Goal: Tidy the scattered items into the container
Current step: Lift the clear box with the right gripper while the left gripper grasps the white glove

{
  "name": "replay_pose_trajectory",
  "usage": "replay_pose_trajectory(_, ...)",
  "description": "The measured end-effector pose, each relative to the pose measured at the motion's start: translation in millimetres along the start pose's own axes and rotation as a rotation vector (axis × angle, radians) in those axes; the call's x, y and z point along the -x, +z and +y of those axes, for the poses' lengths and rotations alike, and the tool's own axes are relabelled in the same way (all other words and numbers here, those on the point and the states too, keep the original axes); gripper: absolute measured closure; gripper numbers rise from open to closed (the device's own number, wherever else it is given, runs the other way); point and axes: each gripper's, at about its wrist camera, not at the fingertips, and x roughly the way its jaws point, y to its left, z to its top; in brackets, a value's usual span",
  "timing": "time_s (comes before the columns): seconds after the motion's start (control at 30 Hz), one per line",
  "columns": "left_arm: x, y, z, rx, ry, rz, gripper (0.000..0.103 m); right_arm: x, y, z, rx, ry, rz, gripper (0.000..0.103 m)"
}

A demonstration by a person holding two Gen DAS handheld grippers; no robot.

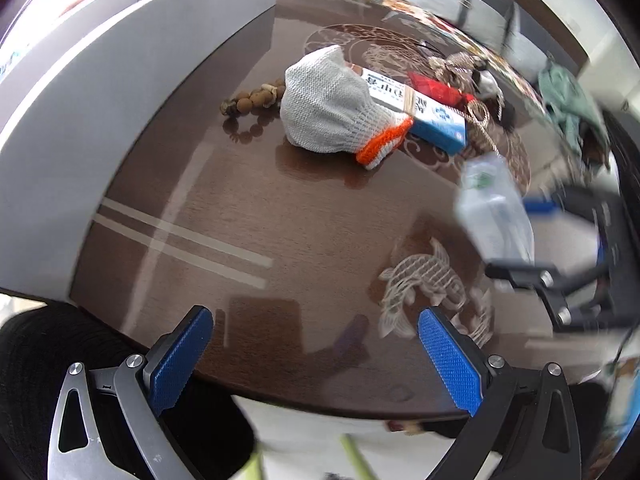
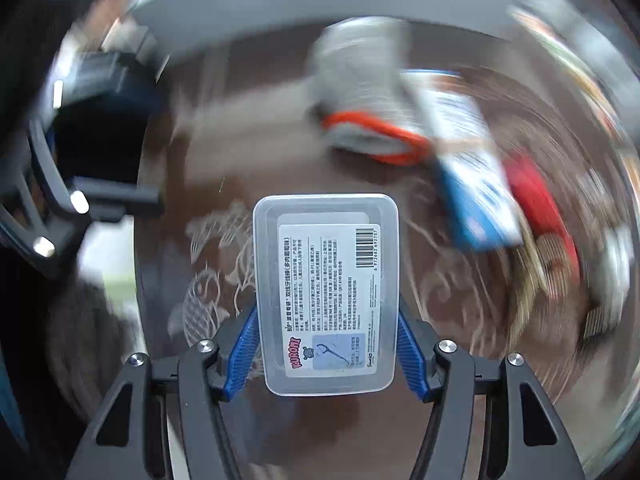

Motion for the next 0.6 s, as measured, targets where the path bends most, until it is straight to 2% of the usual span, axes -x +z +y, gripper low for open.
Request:
replay_pose_trajectory(0.03, -1.0, 6.8, -1.5, 0.034, -0.020, 0.003, 0.000, 7.7, -11.3, -5.8, -0.088, 0.011, -0.055, 0.041)
replay_pose_trajectory(0.1, -4.4, 24.6, -5.1, 0.097, -0.012, 0.003, 0.000, 21.4, -37.4, -14.0, -0.261, 0.023, -0.171, 0.041)
replay_pose_trajectory(0.17, -10.1, 49.9, -9.3, 0.152, 0.046, -0.014, 0.000, 30.4, -62.2, -11.0, -0.377, 0.048, -0.295, 0.041)
replay_pose_trajectory(0.23, -18.9, 69.9, -7.8, 0.186, 0.126, -0.008, 0.000, 36.8, -80.1, -5.7, -0.450, 0.092, -0.403, 0.041)
replay_pose_trajectory(0.3, -24.5, 85.0, -3.5, 0.213, 0.174, -0.020, 0.000, 40.9, -92.7, -4.9, -0.507, 0.144, -0.496, 0.041)
replay_pose_trajectory(0.47, -37.3, 108.0, 0.5, 0.220, 0.125, -0.036, 0.000, 52.1, -93.8, -1.3, -0.492, 0.183, -0.576, 0.041)
replay_pose_trajectory(0.53, -45.1, 112.8, -3.3, 0.184, 0.102, -0.021, 0.000, 54.9, -93.1, -3.7, -0.487, 0.199, -0.609, 0.041)
replay_pose_trajectory(0.6, -48.9, 114.6, -8.8, 0.135, 0.117, -0.018, 0.000, 52.9, -97.5, -7.9, -0.508, 0.218, -0.630, 0.040)
